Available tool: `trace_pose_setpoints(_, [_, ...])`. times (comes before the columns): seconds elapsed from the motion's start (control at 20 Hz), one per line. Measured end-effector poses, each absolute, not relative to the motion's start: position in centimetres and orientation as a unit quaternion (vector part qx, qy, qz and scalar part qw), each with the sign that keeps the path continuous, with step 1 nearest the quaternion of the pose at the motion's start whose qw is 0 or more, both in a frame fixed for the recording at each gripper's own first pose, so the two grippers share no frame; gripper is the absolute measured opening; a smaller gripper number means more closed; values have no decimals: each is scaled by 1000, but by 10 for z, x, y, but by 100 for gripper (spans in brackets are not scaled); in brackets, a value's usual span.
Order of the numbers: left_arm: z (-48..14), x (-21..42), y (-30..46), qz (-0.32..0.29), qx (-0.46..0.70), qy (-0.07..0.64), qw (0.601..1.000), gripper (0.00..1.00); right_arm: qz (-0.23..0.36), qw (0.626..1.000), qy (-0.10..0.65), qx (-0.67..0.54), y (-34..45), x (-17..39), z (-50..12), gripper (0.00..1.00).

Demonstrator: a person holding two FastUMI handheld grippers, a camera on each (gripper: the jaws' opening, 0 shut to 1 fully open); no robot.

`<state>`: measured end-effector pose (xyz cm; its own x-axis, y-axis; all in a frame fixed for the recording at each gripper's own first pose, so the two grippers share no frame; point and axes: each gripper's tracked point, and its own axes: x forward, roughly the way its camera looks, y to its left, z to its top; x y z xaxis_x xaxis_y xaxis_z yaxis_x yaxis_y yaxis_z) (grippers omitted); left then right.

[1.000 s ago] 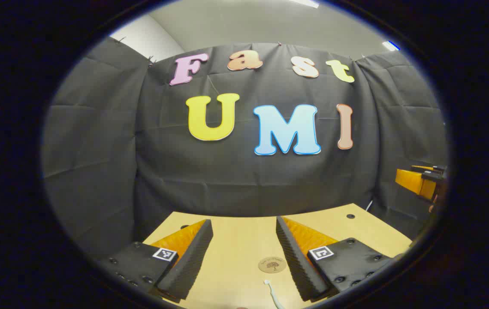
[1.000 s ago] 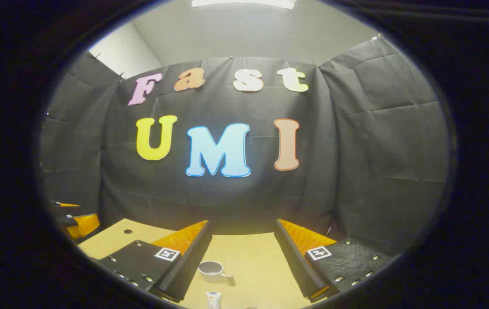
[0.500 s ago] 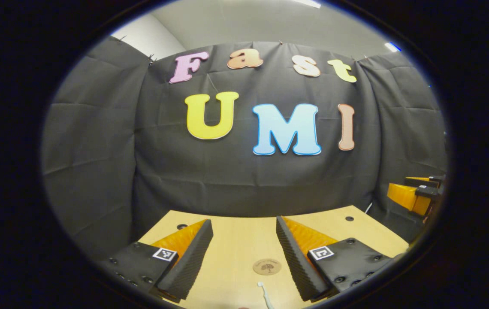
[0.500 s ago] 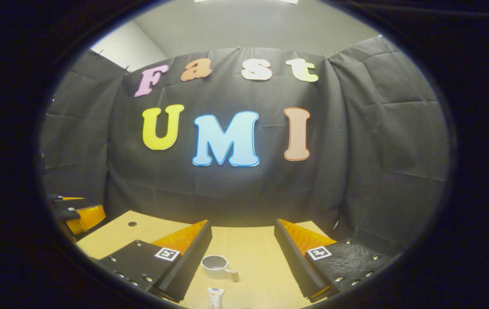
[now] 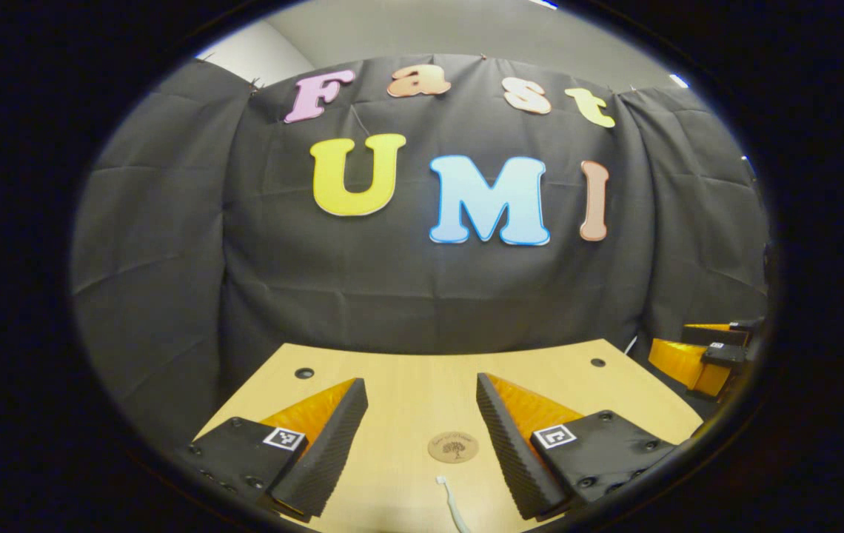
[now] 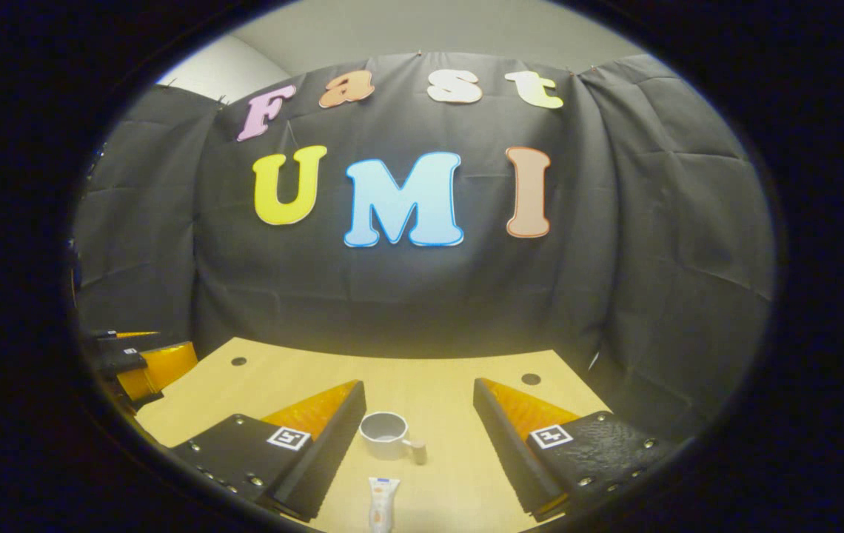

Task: Put the toothbrush and toothpaste on the desktop into the cup, then pick up the cup and place it on the coaster on the desktop.

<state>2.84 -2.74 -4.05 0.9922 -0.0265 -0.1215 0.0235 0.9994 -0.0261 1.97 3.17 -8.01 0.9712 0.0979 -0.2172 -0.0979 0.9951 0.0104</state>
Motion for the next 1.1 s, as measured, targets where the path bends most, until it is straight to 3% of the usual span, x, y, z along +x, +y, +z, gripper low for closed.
trace_pose_setpoints(0.5, [-126,43,-37,-22,2,150,988,96,69,975,211,2,45,23,-155,90])
trace_pose_setpoints(1.1, [-248,53,-45,-35,-32,307,950,97,84,920,383,6,55,12,-271,89])
